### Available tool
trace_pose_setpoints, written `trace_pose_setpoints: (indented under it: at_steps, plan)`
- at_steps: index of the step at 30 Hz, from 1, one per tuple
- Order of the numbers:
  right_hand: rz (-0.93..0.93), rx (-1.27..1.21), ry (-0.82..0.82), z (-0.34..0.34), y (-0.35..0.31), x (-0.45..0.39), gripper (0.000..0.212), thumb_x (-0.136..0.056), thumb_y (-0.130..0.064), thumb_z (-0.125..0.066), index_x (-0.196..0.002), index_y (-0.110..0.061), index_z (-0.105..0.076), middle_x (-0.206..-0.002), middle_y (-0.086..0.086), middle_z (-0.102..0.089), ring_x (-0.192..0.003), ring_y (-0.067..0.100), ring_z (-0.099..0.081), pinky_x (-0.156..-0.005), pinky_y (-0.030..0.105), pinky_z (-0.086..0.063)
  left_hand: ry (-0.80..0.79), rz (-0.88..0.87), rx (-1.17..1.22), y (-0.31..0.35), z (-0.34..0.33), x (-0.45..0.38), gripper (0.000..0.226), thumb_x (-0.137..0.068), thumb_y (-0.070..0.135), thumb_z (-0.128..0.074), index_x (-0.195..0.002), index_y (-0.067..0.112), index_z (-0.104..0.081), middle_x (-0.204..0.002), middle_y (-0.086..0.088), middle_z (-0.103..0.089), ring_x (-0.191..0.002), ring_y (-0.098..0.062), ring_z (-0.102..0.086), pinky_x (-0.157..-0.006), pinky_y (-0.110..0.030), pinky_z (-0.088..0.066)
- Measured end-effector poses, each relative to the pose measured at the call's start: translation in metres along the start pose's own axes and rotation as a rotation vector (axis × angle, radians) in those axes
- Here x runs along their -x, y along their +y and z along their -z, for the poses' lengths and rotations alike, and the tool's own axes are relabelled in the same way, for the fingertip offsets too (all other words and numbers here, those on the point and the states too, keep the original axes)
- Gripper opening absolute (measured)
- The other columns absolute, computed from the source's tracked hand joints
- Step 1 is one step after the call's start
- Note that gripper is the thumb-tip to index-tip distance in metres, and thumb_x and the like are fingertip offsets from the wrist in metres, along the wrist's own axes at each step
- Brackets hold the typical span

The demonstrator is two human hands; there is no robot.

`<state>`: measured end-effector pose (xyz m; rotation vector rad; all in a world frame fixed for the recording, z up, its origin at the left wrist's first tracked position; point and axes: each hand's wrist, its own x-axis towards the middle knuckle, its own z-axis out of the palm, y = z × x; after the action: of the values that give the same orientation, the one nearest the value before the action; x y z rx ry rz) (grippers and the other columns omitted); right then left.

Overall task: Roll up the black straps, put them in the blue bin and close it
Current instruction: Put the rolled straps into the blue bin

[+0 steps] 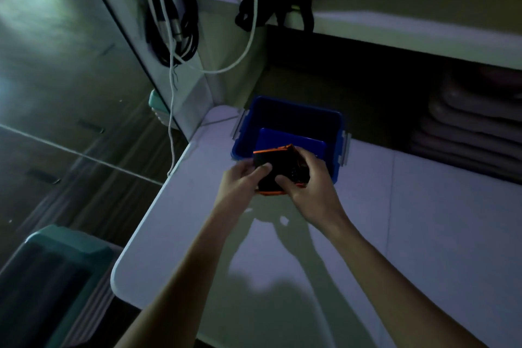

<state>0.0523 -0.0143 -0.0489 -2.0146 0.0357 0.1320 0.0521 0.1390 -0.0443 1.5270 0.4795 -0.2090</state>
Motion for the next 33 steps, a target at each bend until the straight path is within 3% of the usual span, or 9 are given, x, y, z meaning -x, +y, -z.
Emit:
trace_pose_setpoints:
  at_steps: [2, 5, 9, 13, 16, 18, 26, 30, 33]
  plan:
    - [0.005, 0.003, 0.055, 0.006, -0.01, -0.025, 0.062, -0.083, -0.037, -0.072, -0.138, -0.027, -0.046, -0.125, 0.002, -0.053, -0.111, 0.013, -0.057, -0.096, 0.027, -0.049, 0.0, -0.045, -0.101, 0.023, -0.008, -0.031, 0.035, -0.083, 0.025, -0.076, -0.11, 0.004, -0.07, -0.104, -0.024, -0.074, -0.089, -0.032, -0.072, -0.087, -0.05, -0.057]
    - [-0.071, -0.014, 0.071, 0.007, -0.02, -0.062, 0.052, -0.085, -0.027, -0.073, -0.132, -0.019, -0.052, -0.115, -0.002, -0.059, -0.105, 0.013, -0.06, -0.085, 0.025, -0.052, -0.028, -0.07, -0.312, 0.044, -0.018, -0.08, 0.034, -0.087, 0.027, -0.073, -0.113, 0.006, -0.068, -0.102, -0.017, -0.076, -0.09, -0.029, -0.073, -0.085, -0.046, -0.059]
    - [-0.285, -0.044, -0.032, -0.009, -0.009, -0.106, 0.038, -0.085, -0.022, -0.07, -0.121, -0.021, -0.058, -0.111, 0.003, -0.067, -0.101, 0.021, -0.066, -0.089, 0.044, -0.057, -0.101, -0.041, -0.616, 0.048, -0.024, -0.131, 0.036, -0.089, 0.031, -0.068, -0.115, 0.007, -0.066, -0.11, -0.014, -0.073, -0.1, -0.03, -0.069, -0.088, -0.041, -0.056]
    - [-0.367, 0.108, -0.108, -0.026, 0.004, -0.129, 0.028, -0.083, -0.013, -0.062, -0.11, -0.019, -0.067, -0.1, 0.005, -0.072, -0.095, 0.022, -0.067, -0.082, 0.034, -0.055, -0.203, 0.02, -0.843, 0.038, -0.028, -0.158, 0.038, -0.092, 0.029, -0.062, -0.121, 0.004, -0.066, -0.117, -0.018, -0.07, -0.109, -0.033, -0.065, -0.086, -0.033, -0.048]
    - [-0.429, 0.165, -0.186, -0.035, 0.011, -0.135, 0.02, -0.083, -0.01, -0.056, -0.096, -0.013, -0.07, -0.09, 0.01, -0.073, -0.086, 0.024, -0.068, -0.065, 0.029, -0.05, -0.282, 0.091, -0.92, 0.026, -0.028, -0.171, 0.036, -0.093, 0.026, -0.059, -0.121, 0.006, -0.068, -0.118, -0.017, -0.071, -0.108, -0.031, -0.066, -0.087, -0.034, -0.051]
    - [-0.474, 0.185, -0.242, -0.038, 0.016, -0.136, 0.013, -0.083, -0.007, -0.054, -0.088, -0.009, -0.066, -0.078, 0.01, -0.07, -0.074, 0.022, -0.065, -0.056, 0.027, -0.046, -0.356, 0.126, -0.961, 0.02, -0.029, -0.175, 0.029, -0.092, 0.022, -0.058, -0.112, 0.005, -0.071, -0.111, -0.016, -0.073, -0.098, -0.029, -0.069, -0.075, -0.032, -0.05]
    - [-0.491, 0.262, -0.282, -0.043, 0.025, -0.144, 0.008, -0.083, -0.006, -0.054, -0.08, -0.01, -0.061, -0.068, 0.007, -0.063, -0.063, 0.018, -0.059, -0.049, 0.026, -0.036, -0.427, 0.147, -1.12, 0.011, -0.036, -0.181, 0.027, -0.098, 0.02, -0.055, -0.114, 0.001, -0.066, -0.105, -0.014, -0.07, -0.081, -0.02, -0.058, -0.067, -0.026, -0.045]
    - [-0.467, 0.286, -0.258, -0.038, 0.022, -0.14, 0.009, -0.084, -0.007, -0.055, -0.078, -0.012, -0.061, -0.067, 0.005, -0.063, -0.062, 0.017, -0.058, -0.048, 0.023, -0.036, -0.411, 0.107, -1.186, 0.015, -0.037, -0.177, 0.025, -0.096, 0.02, -0.059, -0.112, 0.002, -0.065, -0.114, -0.018, -0.07, -0.084, -0.023, -0.06, -0.071, -0.028, -0.048]
    - [-0.419, 0.311, -0.184, -0.027, 0.017, -0.134, 0.01, -0.083, -0.011, -0.058, -0.089, -0.015, -0.065, -0.082, 0.006, -0.068, -0.073, 0.019, -0.064, -0.053, 0.023, -0.041, -0.377, 0.061, -1.219, 0.024, -0.038, -0.168, 0.03, -0.094, 0.019, -0.06, -0.116, 0.0, -0.064, -0.119, -0.02, -0.067, -0.105, -0.032, -0.067, -0.085, -0.036, -0.054]
